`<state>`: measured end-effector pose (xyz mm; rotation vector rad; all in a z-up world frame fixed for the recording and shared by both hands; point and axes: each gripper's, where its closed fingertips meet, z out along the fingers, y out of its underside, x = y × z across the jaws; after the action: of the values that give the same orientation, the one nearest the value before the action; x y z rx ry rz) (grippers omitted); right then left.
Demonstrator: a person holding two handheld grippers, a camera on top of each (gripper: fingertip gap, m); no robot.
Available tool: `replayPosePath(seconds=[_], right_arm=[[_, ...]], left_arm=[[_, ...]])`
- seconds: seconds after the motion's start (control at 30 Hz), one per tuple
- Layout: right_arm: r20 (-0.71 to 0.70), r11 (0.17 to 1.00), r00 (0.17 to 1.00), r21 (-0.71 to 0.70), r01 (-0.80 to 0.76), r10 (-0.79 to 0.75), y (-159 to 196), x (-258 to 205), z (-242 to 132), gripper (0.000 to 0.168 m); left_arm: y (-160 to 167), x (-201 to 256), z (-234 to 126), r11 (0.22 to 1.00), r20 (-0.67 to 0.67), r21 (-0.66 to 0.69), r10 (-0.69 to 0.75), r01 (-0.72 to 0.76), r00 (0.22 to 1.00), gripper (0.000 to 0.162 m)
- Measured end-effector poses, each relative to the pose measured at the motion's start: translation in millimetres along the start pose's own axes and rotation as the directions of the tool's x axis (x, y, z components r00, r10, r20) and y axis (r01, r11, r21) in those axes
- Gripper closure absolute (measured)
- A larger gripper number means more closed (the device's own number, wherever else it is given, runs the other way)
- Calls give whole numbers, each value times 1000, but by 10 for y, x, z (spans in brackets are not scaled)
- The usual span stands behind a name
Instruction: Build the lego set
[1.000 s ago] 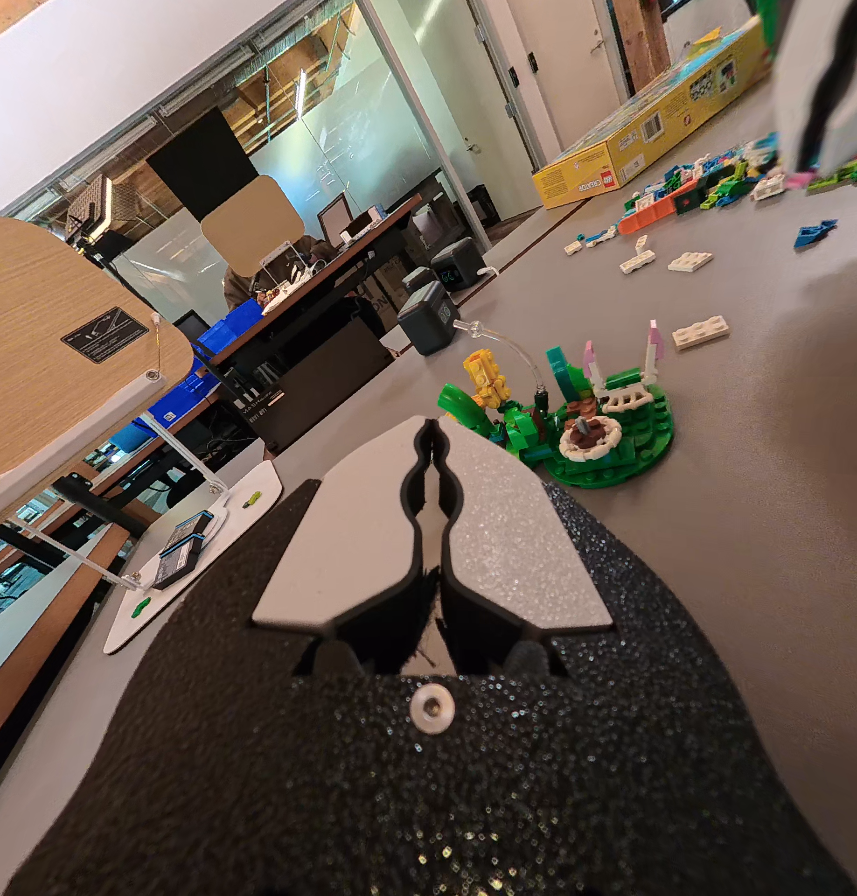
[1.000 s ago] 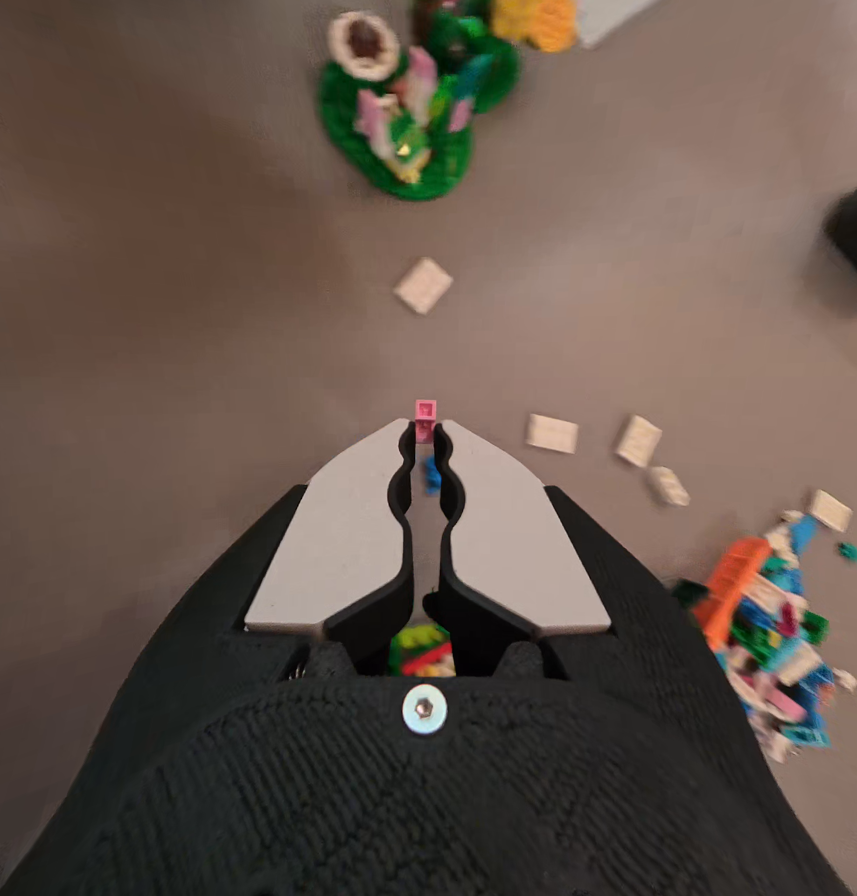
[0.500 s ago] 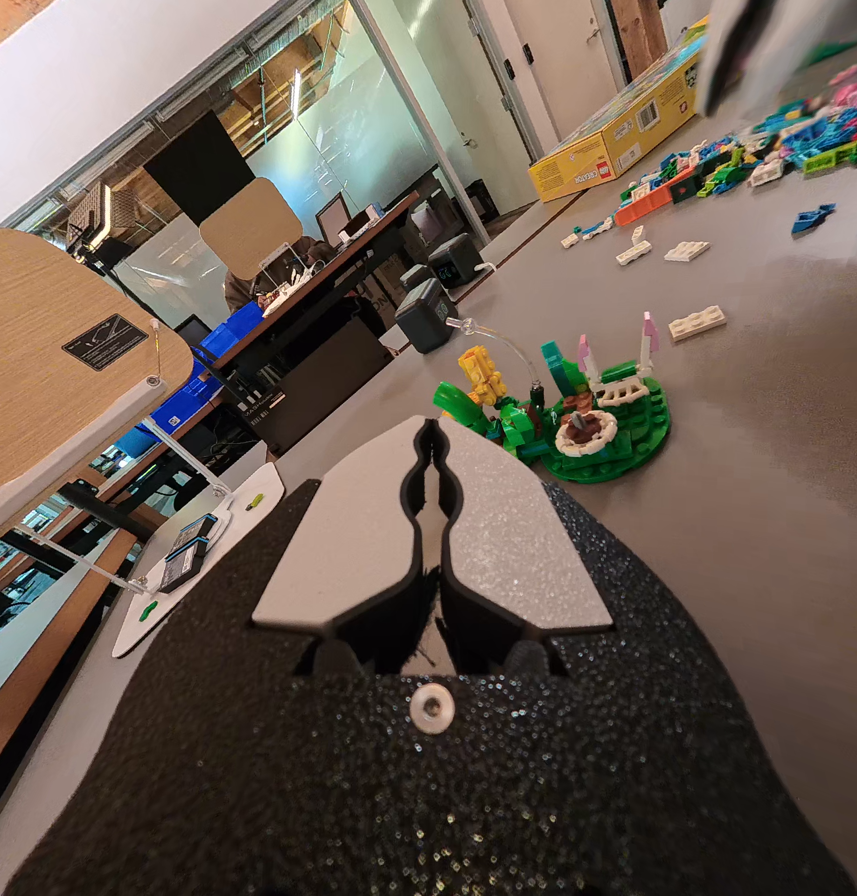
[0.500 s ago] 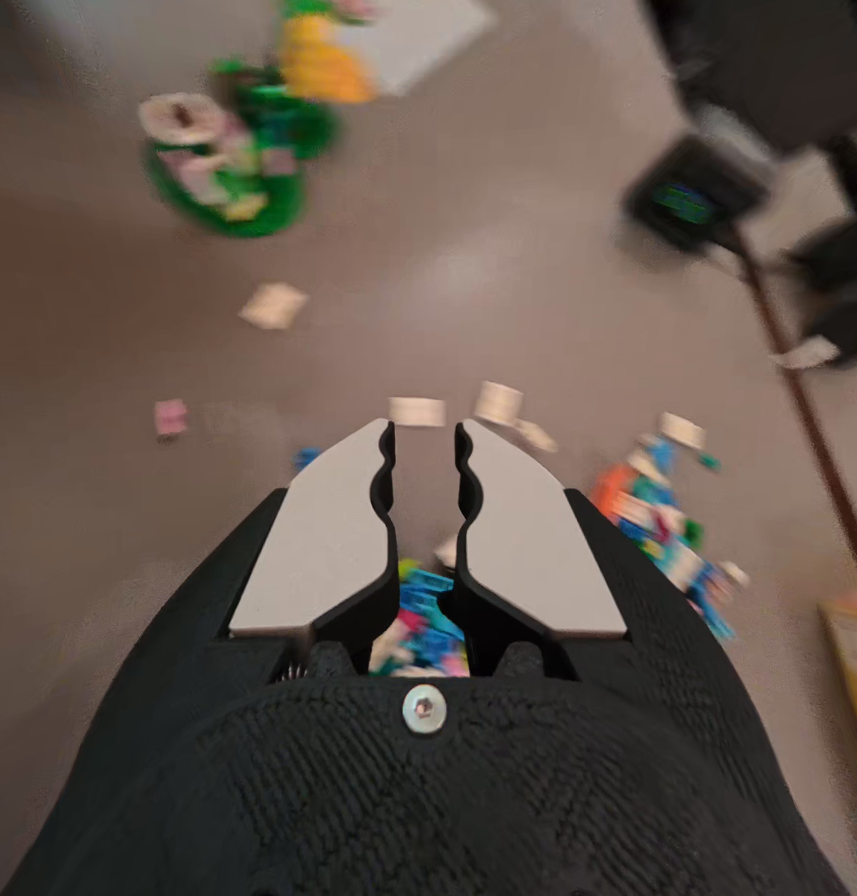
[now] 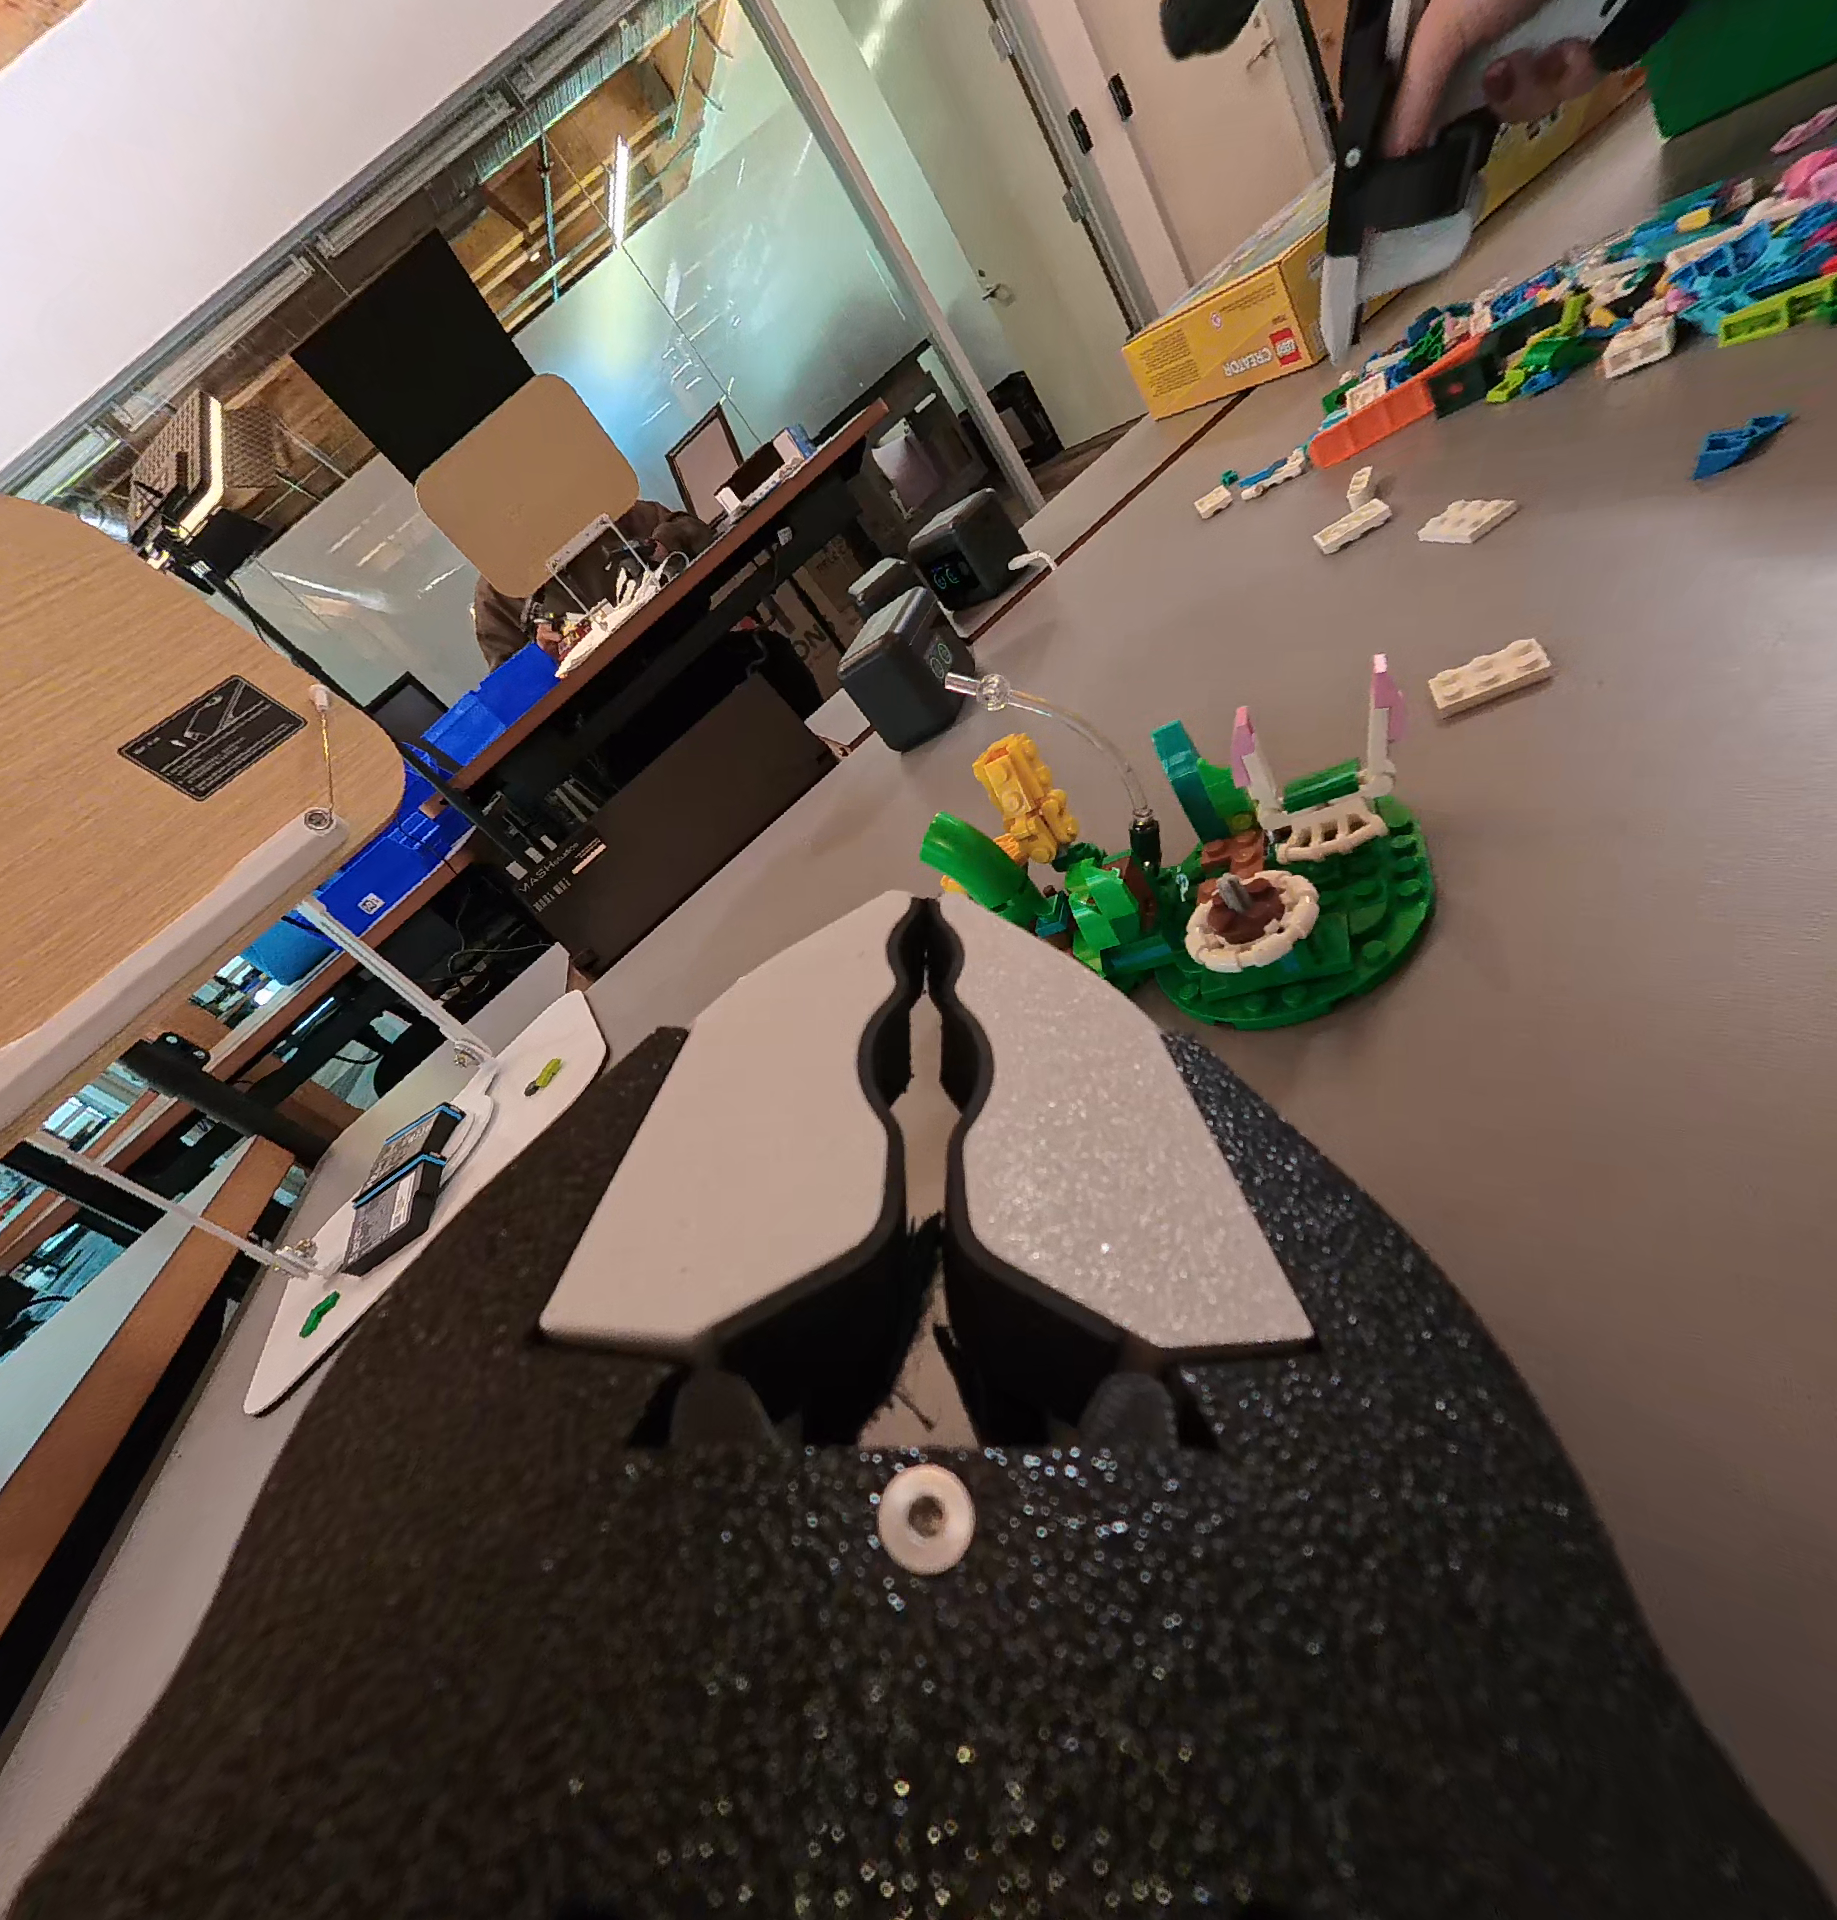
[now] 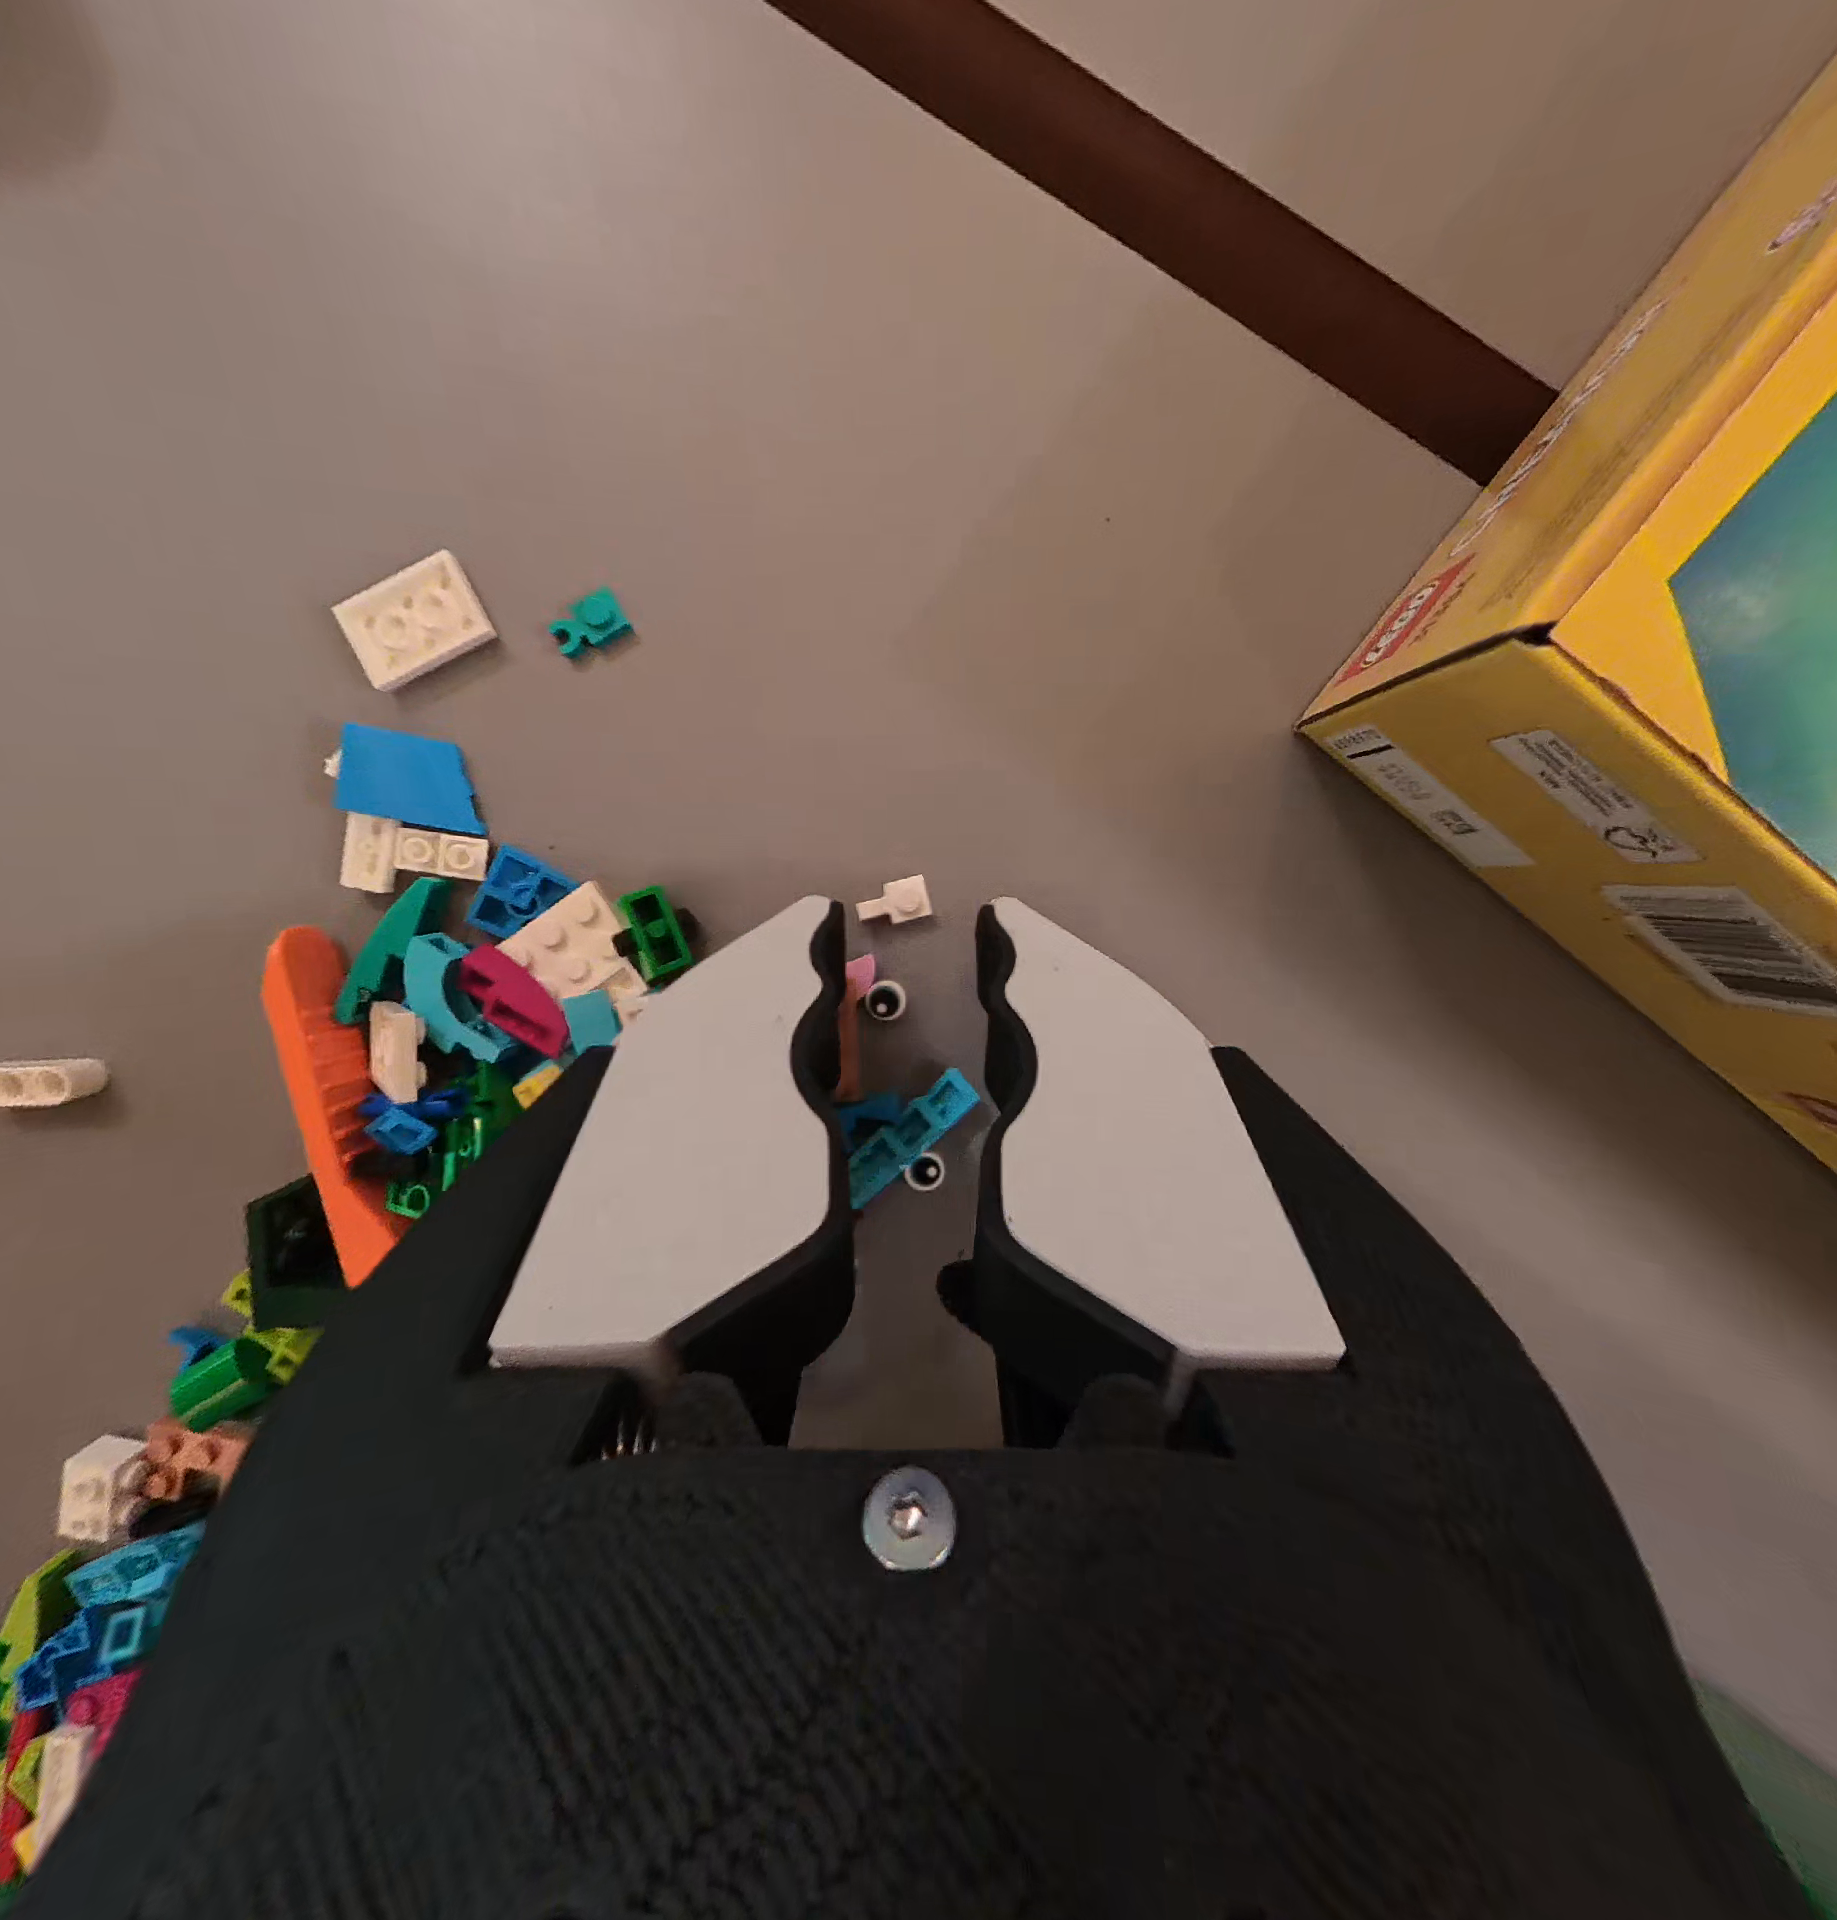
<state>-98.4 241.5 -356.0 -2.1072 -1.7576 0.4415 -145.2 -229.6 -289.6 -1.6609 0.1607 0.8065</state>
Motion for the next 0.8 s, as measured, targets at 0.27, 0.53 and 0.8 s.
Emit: replayPosePath(seconds=[0.27,0.53,0.8], right_arm=[[-35,998,999,-50,27,-29,34,10,106,150],[-85,993,989,6,119,-118,-45,-64,-10,158],[48,903,925,239,357,-378,56,-1263,-644,158]], left_arm=[[-4,-9,-8,1000,-2,6,-2,2,1000,162],[-1,-11,-6,1000,-3,4,1,-1,1000,162],[-3,-10,-12,1000,-3,4,5,-5,1000,162]])
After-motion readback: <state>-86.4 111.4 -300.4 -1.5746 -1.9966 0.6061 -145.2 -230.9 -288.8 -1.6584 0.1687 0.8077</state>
